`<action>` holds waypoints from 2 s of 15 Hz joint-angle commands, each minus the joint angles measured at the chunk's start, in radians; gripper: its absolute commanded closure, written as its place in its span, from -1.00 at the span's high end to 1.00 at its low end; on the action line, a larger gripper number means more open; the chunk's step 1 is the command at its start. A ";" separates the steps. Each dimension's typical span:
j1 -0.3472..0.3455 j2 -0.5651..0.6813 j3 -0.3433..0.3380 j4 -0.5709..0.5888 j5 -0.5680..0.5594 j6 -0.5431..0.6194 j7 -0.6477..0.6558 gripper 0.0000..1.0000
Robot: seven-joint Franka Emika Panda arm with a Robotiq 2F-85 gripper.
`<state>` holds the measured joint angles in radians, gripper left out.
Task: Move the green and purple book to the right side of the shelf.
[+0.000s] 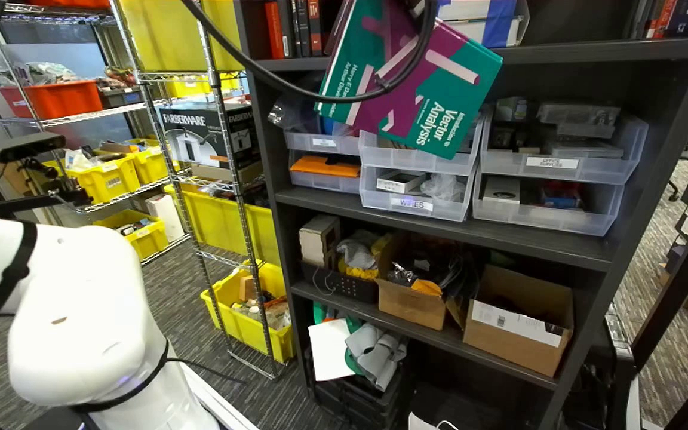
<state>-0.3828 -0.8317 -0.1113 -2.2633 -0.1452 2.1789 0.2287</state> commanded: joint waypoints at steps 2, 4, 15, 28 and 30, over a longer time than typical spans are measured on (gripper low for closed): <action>0.032 0.060 -0.041 0.119 -0.010 -0.043 -0.066 -0.87; 0.039 0.078 -0.053 0.150 -0.008 -0.063 -0.086 -0.87; 0.088 0.281 -0.102 0.404 -0.002 -0.101 -0.174 -0.87; 0.173 0.467 -0.132 0.741 0.021 -0.195 -0.329 -0.87; 0.173 0.468 -0.141 0.763 0.022 -0.204 -0.339 -0.87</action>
<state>-0.2197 -0.3814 -0.2335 -1.5856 -0.1317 1.9942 -0.0702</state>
